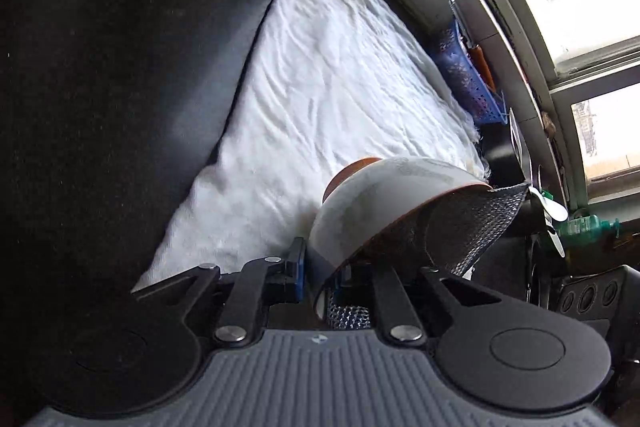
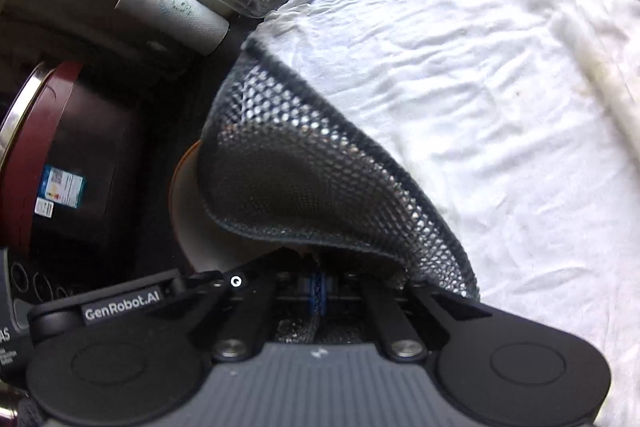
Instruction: Clean bowl
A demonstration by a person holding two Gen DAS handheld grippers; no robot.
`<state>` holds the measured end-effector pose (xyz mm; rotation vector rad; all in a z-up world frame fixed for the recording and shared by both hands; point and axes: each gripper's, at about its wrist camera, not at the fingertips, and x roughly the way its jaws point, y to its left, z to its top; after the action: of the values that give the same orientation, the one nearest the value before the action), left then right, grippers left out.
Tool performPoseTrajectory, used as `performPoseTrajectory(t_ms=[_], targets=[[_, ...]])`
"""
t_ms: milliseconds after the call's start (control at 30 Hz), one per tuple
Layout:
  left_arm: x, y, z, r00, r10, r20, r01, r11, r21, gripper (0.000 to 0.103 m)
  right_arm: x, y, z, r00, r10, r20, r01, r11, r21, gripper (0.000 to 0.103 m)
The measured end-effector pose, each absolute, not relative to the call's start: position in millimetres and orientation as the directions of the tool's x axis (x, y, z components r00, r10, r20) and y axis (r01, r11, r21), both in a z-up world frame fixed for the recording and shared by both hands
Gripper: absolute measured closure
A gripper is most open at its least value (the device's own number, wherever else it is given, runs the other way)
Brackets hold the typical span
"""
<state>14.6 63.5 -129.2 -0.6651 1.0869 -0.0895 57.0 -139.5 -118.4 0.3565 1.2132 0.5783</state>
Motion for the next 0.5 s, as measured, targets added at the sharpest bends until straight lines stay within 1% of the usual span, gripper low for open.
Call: performPoseTrajectory(t_ms=[33,67,133,200,267,300,333,400,433,467,500], targets=[[16,57,-123,0.477,-0.348,-0.807,-0.195,0.853,-0.483,0.089,57,-138,-117,0.237,0.585,-0.776,-0.249,0.809,0.533,0.103],[17,44,-110,0.495,-0.265,-0.827,-0.1,0.929,-0.357,0.089,57,-136,-116,0.239,0.577,-0.781,-0.267,0.812,0.519,0.103],[14,28,-92,0.542,-0.18,-0.821,0.01,0.978,-0.208,0.088,57,-134,-113,0.243,0.562,-0.791,-0.302,0.818,0.489,0.103],[15,13,-76,0.576,-0.129,-0.807,0.122,0.99,-0.071,0.088,56,-131,-108,0.258,0.536,-0.804,-0.364,0.825,0.433,0.103],[16,2,-73,0.597,-0.094,-0.797,0.207,0.978,0.039,0.089,52,-124,-102,0.294,0.492,-0.819,-0.447,0.829,0.338,0.103],[17,-1,-73,0.606,-0.087,-0.791,0.227,0.972,0.067,0.096,50,-120,-99,0.31,0.473,-0.825,-0.486,0.824,0.29,0.103],[18,0,-74,0.601,-0.098,-0.793,0.233,0.971,0.057,0.095,48,-117,-97,0.325,0.458,-0.828,-0.514,0.82,0.252,0.103],[23,14,-74,0.592,-0.155,-0.791,0.189,0.981,-0.05,0.095,44,-113,-93,0.36,0.429,-0.828,-0.559,0.81,0.177,0.103],[24,20,-76,0.594,-0.189,-0.782,0.168,0.98,-0.109,0.094,44,-112,-91,0.373,0.418,-0.828,-0.566,0.81,0.154,0.102],[24,31,-80,0.599,-0.237,-0.765,0.117,0.971,-0.209,0.094,44,-112,-89,0.389,0.408,-0.826,-0.571,0.81,0.132,0.102],[24,35,-84,0.604,-0.267,-0.751,0.084,0.958,-0.273,0.094,44,-113,-88,0.404,0.398,-0.824,-0.575,0.811,0.109,0.102]])
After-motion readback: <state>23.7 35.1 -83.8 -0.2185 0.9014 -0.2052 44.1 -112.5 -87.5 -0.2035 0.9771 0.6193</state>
